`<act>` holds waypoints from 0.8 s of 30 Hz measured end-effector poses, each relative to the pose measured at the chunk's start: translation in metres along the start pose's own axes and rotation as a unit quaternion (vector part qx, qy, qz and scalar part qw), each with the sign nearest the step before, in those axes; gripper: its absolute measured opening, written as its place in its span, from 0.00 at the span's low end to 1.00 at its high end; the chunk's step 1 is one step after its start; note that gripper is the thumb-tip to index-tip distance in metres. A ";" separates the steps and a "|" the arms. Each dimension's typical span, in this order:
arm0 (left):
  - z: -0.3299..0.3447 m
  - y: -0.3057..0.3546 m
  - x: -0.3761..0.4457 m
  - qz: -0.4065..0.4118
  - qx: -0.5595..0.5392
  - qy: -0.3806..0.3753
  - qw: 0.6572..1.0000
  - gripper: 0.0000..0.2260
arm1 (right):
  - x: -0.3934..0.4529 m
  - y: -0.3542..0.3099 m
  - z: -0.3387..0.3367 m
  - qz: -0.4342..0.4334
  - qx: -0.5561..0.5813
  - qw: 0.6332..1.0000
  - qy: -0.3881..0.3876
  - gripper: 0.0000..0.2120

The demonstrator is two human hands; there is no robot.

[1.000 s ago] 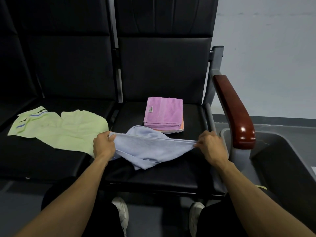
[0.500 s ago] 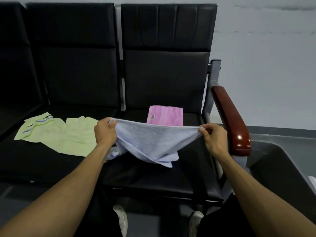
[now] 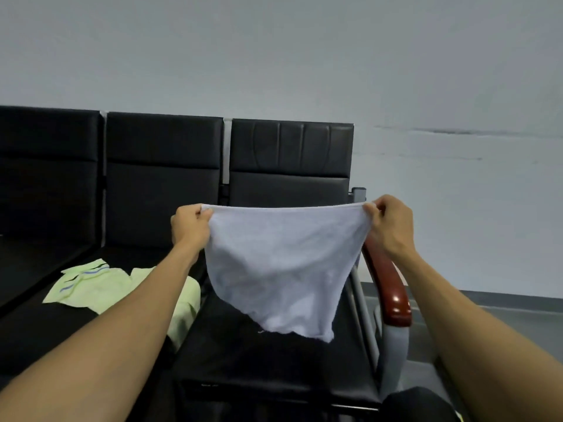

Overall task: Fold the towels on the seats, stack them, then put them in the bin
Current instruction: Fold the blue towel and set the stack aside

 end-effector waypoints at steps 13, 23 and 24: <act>-0.033 0.010 -0.045 0.115 0.073 -0.007 0.991 0.12 | -0.060 -0.017 -0.022 0.056 0.104 0.992 0.038 0.10; 0.002 -0.028 -0.049 0.088 0.070 -0.072 0.991 0.11 | -0.066 0.017 0.008 0.101 0.103 0.988 0.046 0.08; 0.010 -0.036 -0.048 0.076 0.077 -0.080 0.991 0.11 | -0.067 0.027 0.015 0.108 0.096 0.989 0.040 0.08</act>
Point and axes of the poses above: each hand's wrist, its own x-axis towards the middle knuckle, its own z-axis out of the palm, y = z × x, the point moved 4 cm from there along x, towards the middle knuckle, and after that the axes turned 8 degrees about x, right-handed, at the moved point
